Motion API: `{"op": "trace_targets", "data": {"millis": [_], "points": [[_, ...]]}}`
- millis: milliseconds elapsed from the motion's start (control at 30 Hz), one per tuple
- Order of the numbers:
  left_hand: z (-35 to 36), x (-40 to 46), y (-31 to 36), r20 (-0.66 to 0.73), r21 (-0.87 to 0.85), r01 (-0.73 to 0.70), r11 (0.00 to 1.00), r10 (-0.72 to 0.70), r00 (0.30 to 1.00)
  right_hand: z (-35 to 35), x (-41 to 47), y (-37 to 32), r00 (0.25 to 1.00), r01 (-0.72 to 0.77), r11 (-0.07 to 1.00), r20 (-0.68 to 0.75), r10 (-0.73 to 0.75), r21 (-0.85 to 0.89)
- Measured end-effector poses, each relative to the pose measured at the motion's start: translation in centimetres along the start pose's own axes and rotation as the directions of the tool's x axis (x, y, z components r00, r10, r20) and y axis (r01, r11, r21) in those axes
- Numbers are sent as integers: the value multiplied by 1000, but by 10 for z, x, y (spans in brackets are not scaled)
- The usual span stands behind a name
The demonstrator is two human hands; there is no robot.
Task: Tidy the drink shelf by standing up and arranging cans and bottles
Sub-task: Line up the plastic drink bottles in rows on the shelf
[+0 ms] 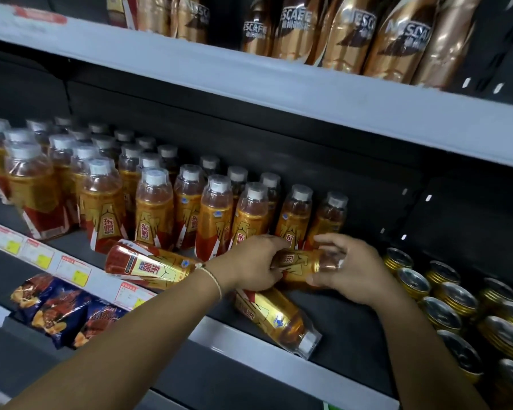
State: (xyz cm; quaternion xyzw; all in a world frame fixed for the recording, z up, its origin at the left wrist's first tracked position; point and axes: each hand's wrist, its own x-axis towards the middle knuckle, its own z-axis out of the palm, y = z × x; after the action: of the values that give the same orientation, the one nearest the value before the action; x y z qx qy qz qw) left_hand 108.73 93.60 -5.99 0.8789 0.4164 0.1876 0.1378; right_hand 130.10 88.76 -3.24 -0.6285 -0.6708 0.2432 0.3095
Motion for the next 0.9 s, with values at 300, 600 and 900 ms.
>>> {"op": "trace_targets", "data": {"millis": [300,600,900], "points": [[10,10,-5,21,-243,144,959,-143,989,0,15,-22,973,212,974,-73,-218,-84],[21,-1,-12,-129,-247,217,944,-254,959,42,26,-13,992,75,949,-122,-39,306],[8,-27,-28,-228,-14,104,994,-105,968,60,33,-13,989,65,975,-145,-35,212]]}}
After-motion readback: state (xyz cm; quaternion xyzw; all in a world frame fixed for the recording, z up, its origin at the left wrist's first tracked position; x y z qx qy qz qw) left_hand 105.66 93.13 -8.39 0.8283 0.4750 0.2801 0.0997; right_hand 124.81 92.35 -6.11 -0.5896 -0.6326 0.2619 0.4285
